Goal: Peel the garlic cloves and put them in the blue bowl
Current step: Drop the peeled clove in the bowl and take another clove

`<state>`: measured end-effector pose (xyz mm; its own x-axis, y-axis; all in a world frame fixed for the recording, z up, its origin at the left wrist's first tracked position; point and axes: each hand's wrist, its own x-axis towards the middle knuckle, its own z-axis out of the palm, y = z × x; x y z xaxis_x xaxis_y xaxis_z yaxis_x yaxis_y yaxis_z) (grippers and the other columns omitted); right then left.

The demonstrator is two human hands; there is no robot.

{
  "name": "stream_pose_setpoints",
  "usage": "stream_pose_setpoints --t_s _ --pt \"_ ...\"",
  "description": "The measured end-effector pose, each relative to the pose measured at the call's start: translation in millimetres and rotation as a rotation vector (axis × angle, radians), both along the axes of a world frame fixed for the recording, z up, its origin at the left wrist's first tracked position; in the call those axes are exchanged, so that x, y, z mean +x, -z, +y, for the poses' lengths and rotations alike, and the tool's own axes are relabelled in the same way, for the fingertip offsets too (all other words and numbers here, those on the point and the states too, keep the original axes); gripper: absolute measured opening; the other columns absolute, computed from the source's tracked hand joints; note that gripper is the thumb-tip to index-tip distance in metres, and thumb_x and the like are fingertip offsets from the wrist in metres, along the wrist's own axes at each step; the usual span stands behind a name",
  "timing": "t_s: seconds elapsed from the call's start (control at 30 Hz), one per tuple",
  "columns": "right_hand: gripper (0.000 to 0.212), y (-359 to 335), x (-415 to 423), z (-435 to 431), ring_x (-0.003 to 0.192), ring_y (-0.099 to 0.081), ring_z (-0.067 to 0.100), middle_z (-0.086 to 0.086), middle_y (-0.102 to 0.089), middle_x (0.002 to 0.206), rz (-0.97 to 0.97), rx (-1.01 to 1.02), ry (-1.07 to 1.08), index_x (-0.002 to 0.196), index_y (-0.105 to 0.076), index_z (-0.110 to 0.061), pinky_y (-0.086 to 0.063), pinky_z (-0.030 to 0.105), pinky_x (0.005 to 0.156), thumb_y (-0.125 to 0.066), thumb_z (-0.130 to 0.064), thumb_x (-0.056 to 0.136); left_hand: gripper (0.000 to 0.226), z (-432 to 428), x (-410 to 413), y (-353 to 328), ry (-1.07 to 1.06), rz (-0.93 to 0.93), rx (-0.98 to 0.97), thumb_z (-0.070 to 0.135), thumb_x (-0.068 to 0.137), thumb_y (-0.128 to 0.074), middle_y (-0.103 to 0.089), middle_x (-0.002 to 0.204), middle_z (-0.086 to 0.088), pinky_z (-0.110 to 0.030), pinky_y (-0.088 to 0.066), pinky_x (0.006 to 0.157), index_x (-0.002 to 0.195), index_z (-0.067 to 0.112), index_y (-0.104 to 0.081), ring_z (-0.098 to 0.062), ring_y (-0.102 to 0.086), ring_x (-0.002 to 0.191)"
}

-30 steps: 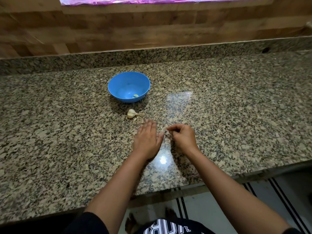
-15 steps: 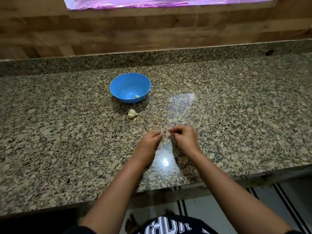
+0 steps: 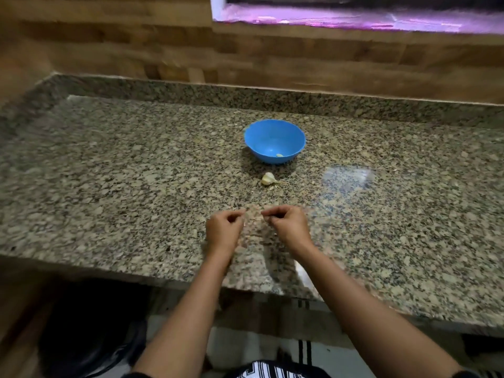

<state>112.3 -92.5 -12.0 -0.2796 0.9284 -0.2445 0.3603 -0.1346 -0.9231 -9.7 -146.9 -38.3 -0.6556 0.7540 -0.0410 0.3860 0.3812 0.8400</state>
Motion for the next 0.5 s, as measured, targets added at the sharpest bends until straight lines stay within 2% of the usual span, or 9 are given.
stream_pose_setpoints --t_s 0.07,0.13,0.23,0.3,0.4,0.5 --pt "0.029 -4.0 -31.1 -13.0 0.087 -0.067 0.025 0.005 -0.071 0.088 0.019 -0.045 -0.084 0.071 -0.069 -0.022 -0.057 0.036 0.079 -0.060 0.002 0.085 0.013 -20.4 -26.1 -5.3 -0.205 -0.224 0.089 0.010 0.085 -0.067 -0.071 0.093 -0.002 -0.013 -0.048 0.063 0.096 0.013 -0.072 -0.009 -0.063 0.076" --pt "0.029 -6.9 -67.8 -32.6 0.085 -0.067 0.021 0.003 -0.070 0.085 0.016 -0.062 -0.176 0.069 -0.067 -0.024 -0.054 0.034 0.079 -0.062 0.000 0.085 0.010 -46.5 -54.2 -6.8 -0.380 -0.416 0.200 0.008 0.084 -0.068 -0.071 0.093 -0.002 -0.020 -0.050 0.071 0.088 0.016 -0.072 -0.010 -0.064 0.080" --pt "0.022 -10.3 -138.4 -72.4 0.074 -0.062 0.014 0.004 -0.068 0.079 0.069 -0.092 -0.300 0.074 -0.068 -0.018 -0.053 0.028 0.071 -0.062 0.001 0.085 0.015 -97.8 -104.7 -7.8 -0.549 -0.615 0.412 -0.002 0.084 -0.064 -0.068 0.089 -0.005 -0.014 -0.049 0.065 0.086 0.012 -0.068 -0.007 -0.061 0.073" --pt "0.015 -10.0 -187.4 -103.1 0.065 -0.058 0.009 0.000 -0.066 0.072 0.090 -0.125 -0.380 0.081 -0.070 -0.011 -0.049 0.022 0.062 -0.062 0.002 0.085 0.014 -137.1 -138.6 -11.4 -0.631 -0.687 0.504 -0.005 0.085 -0.061 -0.066 0.086 -0.006 -0.013 -0.049 0.063 0.094 0.005 -0.067 -0.008 -0.060 0.069" --pt "0.012 -4.5 -262.5 -151.3 0.062 -0.060 0.005 -0.008 -0.066 0.062 0.120 -0.184 -0.488 0.088 -0.070 -0.002 -0.050 0.017 0.063 -0.062 0.006 0.084 0.015 -193.8 -194.6 -9.0 -0.750 -0.735 0.521 -0.003 0.086 -0.061 -0.067 0.083 -0.004 -0.011 -0.049 0.060 0.097 0.003 -0.067 -0.008 -0.062 0.071" --pt "0.010 3.5 -321.3 -195.9 0.062 -0.058 0.003 -0.004 -0.065 0.069 0.103 -0.216 -0.552 0.086 -0.070 -0.006 -0.049 0.013 0.062 -0.064 0.002 0.084 0.014 -240.7 -245.8 3.3 -0.805 -0.772 0.529 -0.003 0.085 -0.062 -0.069 0.094 -0.011 -0.017 -0.050 0.067 0.094 0.005 -0.069 -0.014 -0.064 0.079"
